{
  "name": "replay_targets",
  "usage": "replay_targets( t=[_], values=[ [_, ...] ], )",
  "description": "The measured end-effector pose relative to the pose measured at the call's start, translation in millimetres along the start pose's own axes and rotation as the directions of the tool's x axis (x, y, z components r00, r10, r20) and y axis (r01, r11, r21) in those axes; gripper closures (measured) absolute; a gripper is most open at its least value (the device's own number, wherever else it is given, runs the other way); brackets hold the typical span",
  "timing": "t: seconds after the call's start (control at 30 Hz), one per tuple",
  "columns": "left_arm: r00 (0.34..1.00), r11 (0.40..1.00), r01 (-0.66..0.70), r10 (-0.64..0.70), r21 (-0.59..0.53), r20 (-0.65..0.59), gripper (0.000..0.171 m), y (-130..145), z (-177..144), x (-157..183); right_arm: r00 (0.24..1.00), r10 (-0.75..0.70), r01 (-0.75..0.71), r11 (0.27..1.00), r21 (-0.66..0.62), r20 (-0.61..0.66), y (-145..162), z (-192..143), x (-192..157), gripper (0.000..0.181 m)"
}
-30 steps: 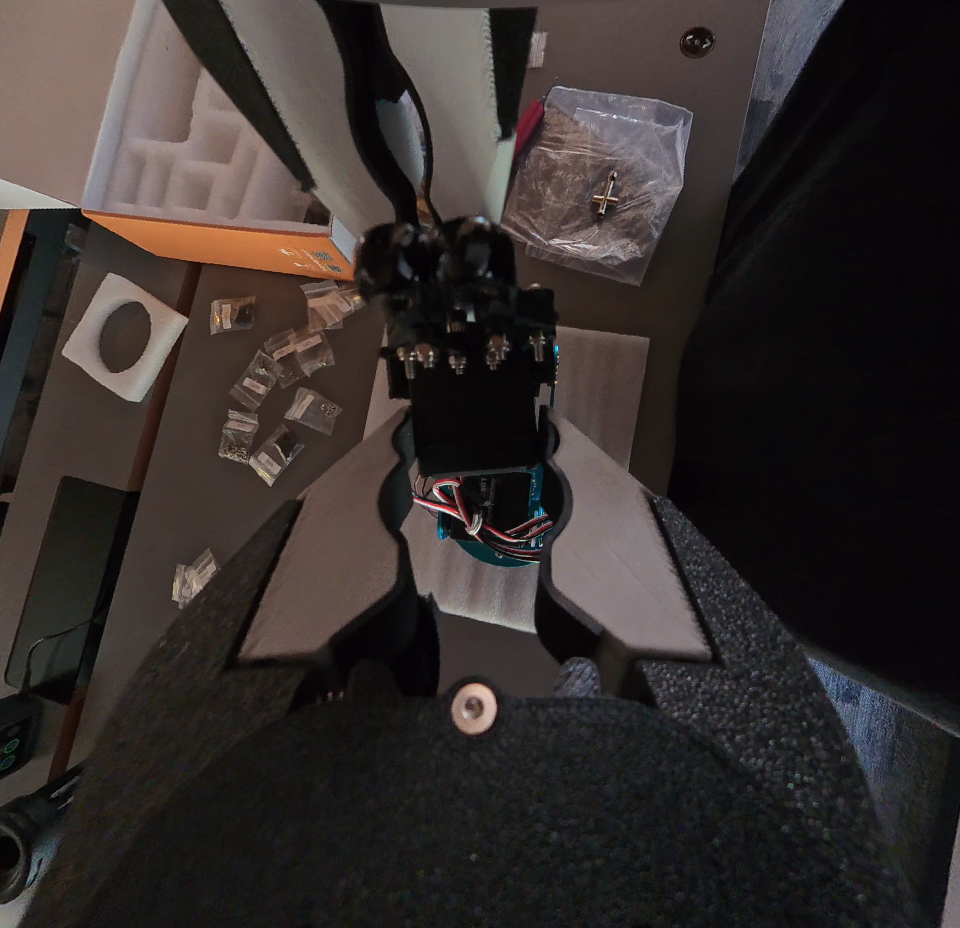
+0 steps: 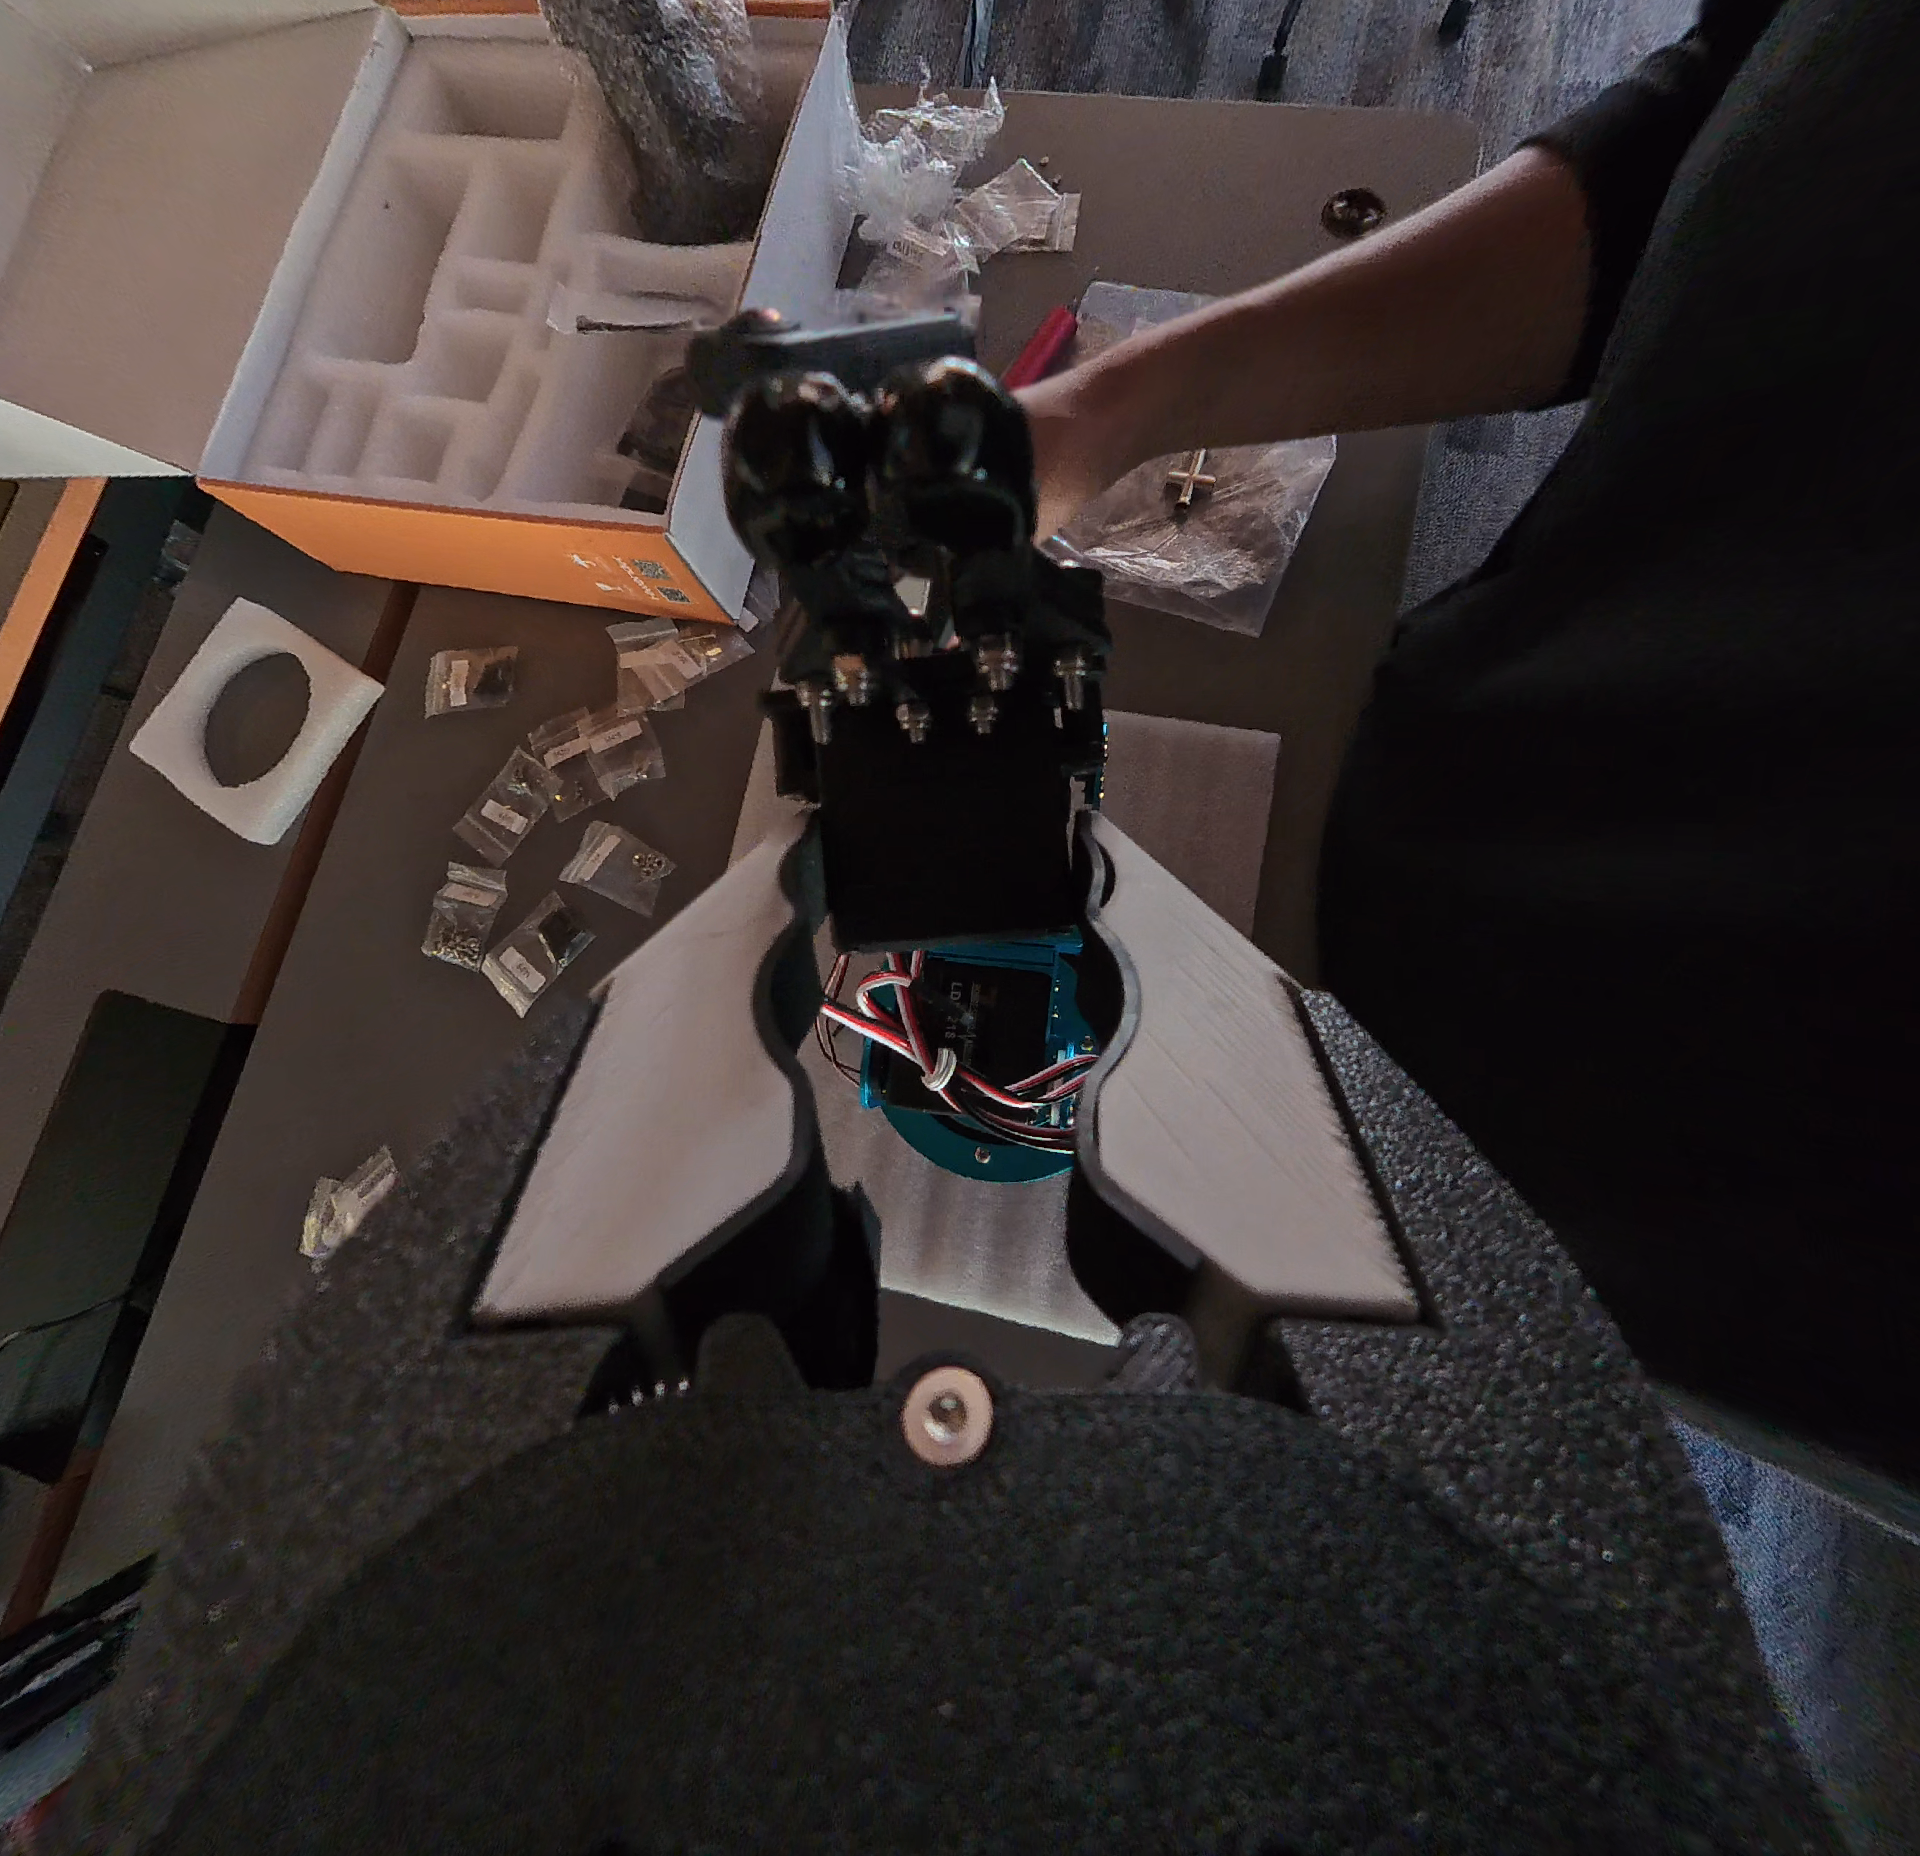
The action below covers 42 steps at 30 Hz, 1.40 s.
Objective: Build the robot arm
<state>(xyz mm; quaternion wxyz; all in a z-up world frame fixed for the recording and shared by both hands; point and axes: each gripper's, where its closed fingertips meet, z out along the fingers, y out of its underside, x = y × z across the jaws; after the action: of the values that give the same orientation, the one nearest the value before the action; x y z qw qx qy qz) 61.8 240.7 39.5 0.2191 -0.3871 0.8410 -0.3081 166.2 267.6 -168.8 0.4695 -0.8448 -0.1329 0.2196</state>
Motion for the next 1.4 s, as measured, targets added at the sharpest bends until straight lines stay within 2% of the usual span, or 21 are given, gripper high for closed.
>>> replay_targets(
  t=[0.13,0.23,0.3,0.43,0.6,1.07,1.4],
  values=[
    [1.000,1.000,0.020,-0.020,-0.001,0.008,0.125,2,-2,0,0.995,-0.004,0.010,0.998,-0.066,0.100,1,28,-5,0.147],
    [0.999,0.999,0.032,-0.032,-0.011,0.021,0.125,5,-5,1,0.987,-0.035,0.075,0.963,-0.258,0.157,20,41,-4,0.149],
    [0.999,0.999,0.042,-0.041,-0.011,0.030,0.125,6,-6,1,0.974,-0.058,0.130,0.934,-0.334,0.219,33,48,-7,0.154],
    [0.998,0.998,0.058,-0.058,0.001,0.035,0.125,6,-5,1,0.909,-0.061,0.198,0.934,-0.298,0.412,28,61,-36,0.161],
    [0.998,0.999,0.054,-0.054,0.001,0.029,0.125,4,-4,1,0.906,-0.103,0.253,0.910,-0.330,0.412,29,81,-35,0.161],
    [0.998,0.998,0.057,-0.057,0.006,0.017,0.125,4,-4,0,0.890,-0.178,0.331,0.886,-0.326,0.419,20,98,-38,0.161],
    [0.998,0.998,0.055,-0.055,0.017,0.011,0.125,4,-3,0,0.900,-0.299,0.392,0.873,-0.291,0.316,17,103,-28,0.177]
  ],
)
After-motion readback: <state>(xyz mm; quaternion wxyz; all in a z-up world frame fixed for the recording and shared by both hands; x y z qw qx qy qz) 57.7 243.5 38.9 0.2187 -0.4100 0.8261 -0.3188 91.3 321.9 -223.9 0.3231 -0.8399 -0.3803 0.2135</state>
